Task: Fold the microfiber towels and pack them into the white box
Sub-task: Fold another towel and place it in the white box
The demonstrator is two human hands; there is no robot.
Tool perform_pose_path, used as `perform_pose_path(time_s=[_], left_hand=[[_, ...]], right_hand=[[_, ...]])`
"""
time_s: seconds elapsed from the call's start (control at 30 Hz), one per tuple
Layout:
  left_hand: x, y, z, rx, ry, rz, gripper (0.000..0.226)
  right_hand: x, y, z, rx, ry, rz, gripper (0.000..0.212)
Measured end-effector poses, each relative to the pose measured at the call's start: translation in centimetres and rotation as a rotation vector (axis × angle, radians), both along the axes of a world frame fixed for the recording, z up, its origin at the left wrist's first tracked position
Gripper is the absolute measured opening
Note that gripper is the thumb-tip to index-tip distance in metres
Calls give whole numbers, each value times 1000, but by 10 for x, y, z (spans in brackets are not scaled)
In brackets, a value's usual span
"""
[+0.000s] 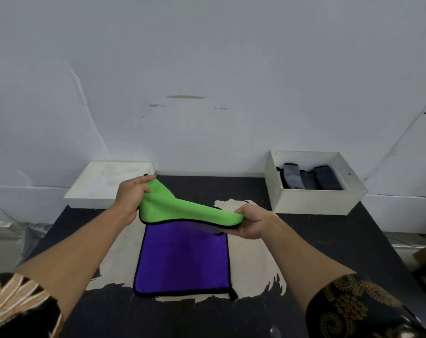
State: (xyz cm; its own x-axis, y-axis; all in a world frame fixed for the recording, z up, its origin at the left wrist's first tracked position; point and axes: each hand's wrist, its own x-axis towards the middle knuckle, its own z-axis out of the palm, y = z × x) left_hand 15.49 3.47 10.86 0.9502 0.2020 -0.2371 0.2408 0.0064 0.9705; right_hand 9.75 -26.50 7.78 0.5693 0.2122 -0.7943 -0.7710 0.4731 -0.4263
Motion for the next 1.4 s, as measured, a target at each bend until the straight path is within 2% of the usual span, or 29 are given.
perform_pose_path(time_s=[0.1, 0.23, 0.37, 0.47, 0.57, 0.63, 0.77, 0.87, 1.0, 1.13, 1.27, 1.4], left_hand=[[-3, -13, 12, 1, -23, -15, 44], [-11, -34, 19, 18, -63, -54, 46], [-24, -49, 24, 30, -75, -67, 47], [-35, -57, 30, 34, -73, -51, 47], [-46, -66, 38, 36, -73, -57, 47], [-53, -73, 41, 44, -78, -54, 46], [-66, -108, 39, 110, -75, -83, 45], [-77, -147, 31, 113, -56, -135, 48], [-88, -191, 17, 76, 35, -190, 54], [-93, -224, 8, 28, 98, -148, 54], [-81, -252, 28, -64, 15, -106, 55], [-78, -269, 45, -137, -111, -120, 58]], right_hand=[[-16, -10, 1, 7, 23, 67, 36], [-40, -16, -6, -28, 85, 145, 34], [-59, -24, -20, 32, 95, 161, 39], [-69, -32, -19, 109, 1, 35, 36], [-67, -53, -13, 133, -221, -183, 42], [-67, -71, -7, 149, -352, -296, 37], [-70, -116, 3, 38, -409, -492, 40], [-73, -151, 5, -59, -414, -518, 28], [-81, -192, 6, -187, -374, -449, 43], [-86, -225, 10, -264, -362, -368, 50], [-79, -255, 41, -243, -528, -452, 54], [-84, -282, 57, -101, -682, -558, 57]])
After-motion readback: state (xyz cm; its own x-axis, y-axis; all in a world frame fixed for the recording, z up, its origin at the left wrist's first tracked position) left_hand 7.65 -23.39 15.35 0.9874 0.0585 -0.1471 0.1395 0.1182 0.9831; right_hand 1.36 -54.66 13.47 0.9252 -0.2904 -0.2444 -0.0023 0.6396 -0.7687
